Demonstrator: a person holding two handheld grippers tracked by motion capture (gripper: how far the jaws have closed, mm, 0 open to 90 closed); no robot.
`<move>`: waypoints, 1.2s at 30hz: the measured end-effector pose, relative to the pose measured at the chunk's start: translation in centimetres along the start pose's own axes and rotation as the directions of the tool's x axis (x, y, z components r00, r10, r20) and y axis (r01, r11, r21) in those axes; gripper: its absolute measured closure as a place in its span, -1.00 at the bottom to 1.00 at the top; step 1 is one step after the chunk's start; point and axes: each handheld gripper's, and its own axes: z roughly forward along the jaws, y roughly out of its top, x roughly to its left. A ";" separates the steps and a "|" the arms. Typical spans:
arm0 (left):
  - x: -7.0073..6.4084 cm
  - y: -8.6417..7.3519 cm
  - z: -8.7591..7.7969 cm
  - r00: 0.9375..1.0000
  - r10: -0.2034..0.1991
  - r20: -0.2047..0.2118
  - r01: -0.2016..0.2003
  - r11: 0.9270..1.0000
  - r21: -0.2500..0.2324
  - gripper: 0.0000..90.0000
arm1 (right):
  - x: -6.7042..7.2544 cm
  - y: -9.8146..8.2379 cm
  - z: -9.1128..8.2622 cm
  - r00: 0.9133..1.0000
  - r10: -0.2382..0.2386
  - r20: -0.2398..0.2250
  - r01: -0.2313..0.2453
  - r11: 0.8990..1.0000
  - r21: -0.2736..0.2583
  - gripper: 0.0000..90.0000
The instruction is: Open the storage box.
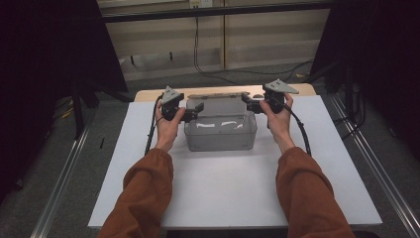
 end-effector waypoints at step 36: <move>-2.7 0.1 -6.2 1.000 0.006 0.009 -0.005 0.999 -0.051 -0.96 | 2.2 -0.5 -6.8 0.999 -0.026 -0.033 0.023 0.997 -0.076 -0.98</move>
